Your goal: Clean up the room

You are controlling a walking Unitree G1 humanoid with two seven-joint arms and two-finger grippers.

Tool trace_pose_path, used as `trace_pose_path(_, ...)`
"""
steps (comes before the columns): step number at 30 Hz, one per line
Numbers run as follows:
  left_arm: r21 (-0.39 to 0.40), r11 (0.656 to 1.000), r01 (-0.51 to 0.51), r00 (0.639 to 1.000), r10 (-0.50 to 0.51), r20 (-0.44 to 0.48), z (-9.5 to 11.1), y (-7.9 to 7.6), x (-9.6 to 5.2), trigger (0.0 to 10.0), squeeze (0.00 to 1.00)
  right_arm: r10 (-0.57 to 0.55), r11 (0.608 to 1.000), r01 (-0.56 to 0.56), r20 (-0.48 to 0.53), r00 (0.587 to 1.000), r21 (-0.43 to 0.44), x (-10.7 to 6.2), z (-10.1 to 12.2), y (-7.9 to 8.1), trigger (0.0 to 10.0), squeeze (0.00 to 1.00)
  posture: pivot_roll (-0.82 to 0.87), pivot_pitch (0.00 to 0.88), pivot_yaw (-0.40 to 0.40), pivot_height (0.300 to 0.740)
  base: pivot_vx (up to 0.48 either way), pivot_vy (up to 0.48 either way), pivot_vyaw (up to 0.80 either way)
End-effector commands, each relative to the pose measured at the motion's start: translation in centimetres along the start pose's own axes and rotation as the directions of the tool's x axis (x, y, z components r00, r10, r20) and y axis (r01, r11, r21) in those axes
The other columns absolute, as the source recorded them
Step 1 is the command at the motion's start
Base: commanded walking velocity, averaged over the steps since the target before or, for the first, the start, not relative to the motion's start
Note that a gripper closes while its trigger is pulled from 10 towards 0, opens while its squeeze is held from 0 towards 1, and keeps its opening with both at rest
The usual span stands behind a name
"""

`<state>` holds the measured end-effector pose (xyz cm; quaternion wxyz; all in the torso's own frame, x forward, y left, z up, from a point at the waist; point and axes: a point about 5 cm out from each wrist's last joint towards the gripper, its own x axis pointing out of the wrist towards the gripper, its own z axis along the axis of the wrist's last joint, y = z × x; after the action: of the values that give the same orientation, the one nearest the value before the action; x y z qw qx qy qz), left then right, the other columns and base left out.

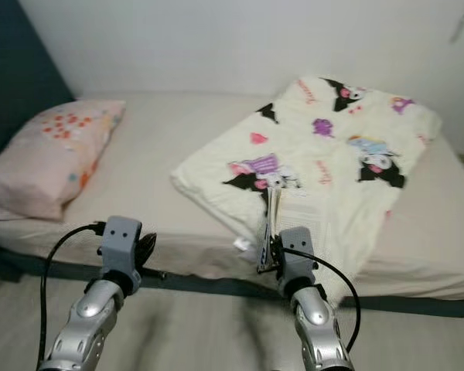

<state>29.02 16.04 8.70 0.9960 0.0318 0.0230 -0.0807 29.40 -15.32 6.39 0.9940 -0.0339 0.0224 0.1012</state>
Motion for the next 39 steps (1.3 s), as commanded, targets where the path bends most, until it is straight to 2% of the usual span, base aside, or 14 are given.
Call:
trace_pose_path(1,0.004,1.000,-0.001,1.000,0.001,-0.013,-0.4,0.2,-0.3,10.0,0.00,-0.005,1.000,0.004,0.035,0.999,0.011,0.0,0.4,0.1,10.0,0.00,-0.05,0.155,0.037,0.740,0.000,0.000,0.00)
trace_pose_path(5,0.027,0.999,0.018,1.000,-0.018,-0.008,-0.3,-0.4,-0.4,10.0,0.00,-0.006,1.000,0.005,0.036,0.999,0.010,-0.1,0.4,0.0,10.0,0.00,-0.05,0.145,0.039,0.740,0.000,-0.480,0.00)
trace_pose_path(11,0.016,1.000,0.021,1.000,-0.021,-0.009,-0.3,-0.6,-0.4,10.0,0.00,-0.007,1.000,0.007,0.036,0.999,0.010,-0.2,0.2,-0.1,10.0,0.00,-0.05,0.137,0.042,0.740,0.000,-0.480,0.00)
trace_pose_path(24,-0.002,1.000,0.021,1.000,-0.021,-0.011,-0.2,-0.5,-0.1,10.0,0.00,-0.010,1.000,0.010,0.037,0.999,0.013,0.1,0.3,-0.1,10.0,0.00,-0.04,0.126,0.044,0.740,0.000,0.000,0.00)
trace_pose_path(39,0.064,0.998,-0.003,1.000,0.004,-0.026,0.0,-0.5,0.8,10.0,0.00,-0.025,1.000,0.024,0.040,0.999,0.020,0.8,0.7,-0.6,10.0,0.00,-0.04,0.129,0.033,0.740,0.000,0.000,0.00)
